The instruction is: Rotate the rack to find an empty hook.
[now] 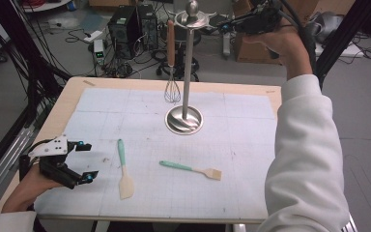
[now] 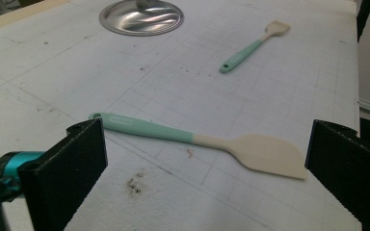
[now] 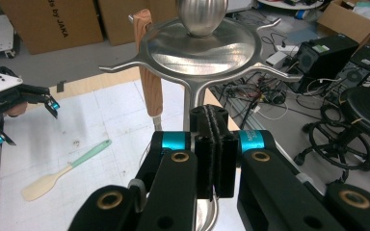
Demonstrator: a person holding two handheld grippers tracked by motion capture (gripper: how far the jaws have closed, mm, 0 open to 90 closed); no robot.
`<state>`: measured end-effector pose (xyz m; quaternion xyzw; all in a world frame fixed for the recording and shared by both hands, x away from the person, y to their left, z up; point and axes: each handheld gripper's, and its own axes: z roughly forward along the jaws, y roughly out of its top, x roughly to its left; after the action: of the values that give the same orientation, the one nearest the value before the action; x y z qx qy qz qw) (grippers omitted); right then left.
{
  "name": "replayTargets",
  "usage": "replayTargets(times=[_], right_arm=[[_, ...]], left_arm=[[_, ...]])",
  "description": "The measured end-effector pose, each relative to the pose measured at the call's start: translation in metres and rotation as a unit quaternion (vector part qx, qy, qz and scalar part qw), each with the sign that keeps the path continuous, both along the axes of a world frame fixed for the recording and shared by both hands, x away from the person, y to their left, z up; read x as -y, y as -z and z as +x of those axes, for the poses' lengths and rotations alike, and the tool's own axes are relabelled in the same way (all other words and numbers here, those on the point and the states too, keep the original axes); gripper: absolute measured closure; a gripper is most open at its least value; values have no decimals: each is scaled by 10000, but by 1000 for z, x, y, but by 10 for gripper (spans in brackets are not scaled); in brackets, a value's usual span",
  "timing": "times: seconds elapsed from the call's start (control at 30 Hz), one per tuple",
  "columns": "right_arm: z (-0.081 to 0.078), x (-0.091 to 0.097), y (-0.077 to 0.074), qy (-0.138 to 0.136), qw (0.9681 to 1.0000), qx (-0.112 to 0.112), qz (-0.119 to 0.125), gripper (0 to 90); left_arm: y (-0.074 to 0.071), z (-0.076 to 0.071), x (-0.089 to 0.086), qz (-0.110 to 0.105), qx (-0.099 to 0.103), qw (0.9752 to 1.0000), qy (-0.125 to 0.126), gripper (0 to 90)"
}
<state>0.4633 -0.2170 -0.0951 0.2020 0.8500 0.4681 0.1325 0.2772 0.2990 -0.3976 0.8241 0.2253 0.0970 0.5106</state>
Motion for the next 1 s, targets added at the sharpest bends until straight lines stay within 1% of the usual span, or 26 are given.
replayTargets(times=[0.13, 0.17, 0.23, 0.3, 0.33, 0.6, 0.73, 0.87, 1.0], right_arm=[[-3, -6, 0, -101, 9999, 22, 27, 890], [-4, -8, 0, -140, 9999, 57, 18, 891], [-7, -12, 0, -179, 9998, 7, 2, 890], [-8, -18, 0, -224, 9997, 35, -10, 890], [-10, -20, 0, -241, 9997, 13, -14, 890], [-14, -40, 0, -441, 9990, 41, -9, 890], [-16, -48, 1, -482, 9988, 27, -2, 890], [-17, -52, 2, -505, 9987, 17, 2, 890], [-20, -50, 3, -528, 9986, 29, 16, 879]], left_arm=[[0, 0, 0, 16, 9, 10000, 15, 17], [0, 0, 0, 15, 9, 10000, 14, 17], [0, 0, 0, 7, 12, 10000, 13, 16], [0, 0, 0, -1, 14, 10000, 15, 17], [0, 0, 0, -3, 12, 10000, 10, 16], [-1, -1, 0, -16, 22, 10000, 11, 16], [-1, 0, 0, -17, 25, 10000, 24, 16], [0, -1, 0, -11, 16, 10000, 9, 17], [0, 0, 0, -3, 15, 10000, 14, 16]])
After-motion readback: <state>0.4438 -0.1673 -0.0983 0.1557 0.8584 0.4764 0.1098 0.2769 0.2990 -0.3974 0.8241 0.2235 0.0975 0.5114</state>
